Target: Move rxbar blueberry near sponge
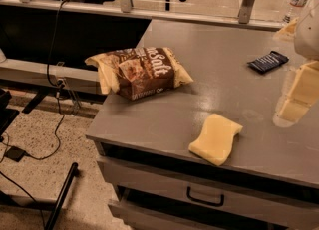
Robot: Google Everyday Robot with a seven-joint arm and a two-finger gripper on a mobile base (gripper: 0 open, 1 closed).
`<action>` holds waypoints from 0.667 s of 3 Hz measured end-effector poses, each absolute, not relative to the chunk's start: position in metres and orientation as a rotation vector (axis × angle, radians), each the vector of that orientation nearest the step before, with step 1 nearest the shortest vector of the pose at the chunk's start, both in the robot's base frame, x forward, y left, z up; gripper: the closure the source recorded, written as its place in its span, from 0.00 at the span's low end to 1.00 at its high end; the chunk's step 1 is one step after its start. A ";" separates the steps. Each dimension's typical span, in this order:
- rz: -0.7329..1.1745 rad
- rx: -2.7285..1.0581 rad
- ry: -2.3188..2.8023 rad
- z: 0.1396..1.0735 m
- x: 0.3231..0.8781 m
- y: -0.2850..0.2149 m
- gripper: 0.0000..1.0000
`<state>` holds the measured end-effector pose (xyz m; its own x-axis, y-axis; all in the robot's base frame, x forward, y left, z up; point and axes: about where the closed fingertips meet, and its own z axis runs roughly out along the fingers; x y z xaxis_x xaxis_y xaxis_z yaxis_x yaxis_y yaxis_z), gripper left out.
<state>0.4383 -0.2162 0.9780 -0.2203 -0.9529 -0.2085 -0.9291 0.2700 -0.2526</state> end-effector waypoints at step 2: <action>-0.116 -1.686 2.251 0.978 0.465 -0.228 0.00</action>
Offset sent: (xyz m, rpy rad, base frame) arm 0.0875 -0.0428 -0.0039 -0.0054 0.0112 -0.1051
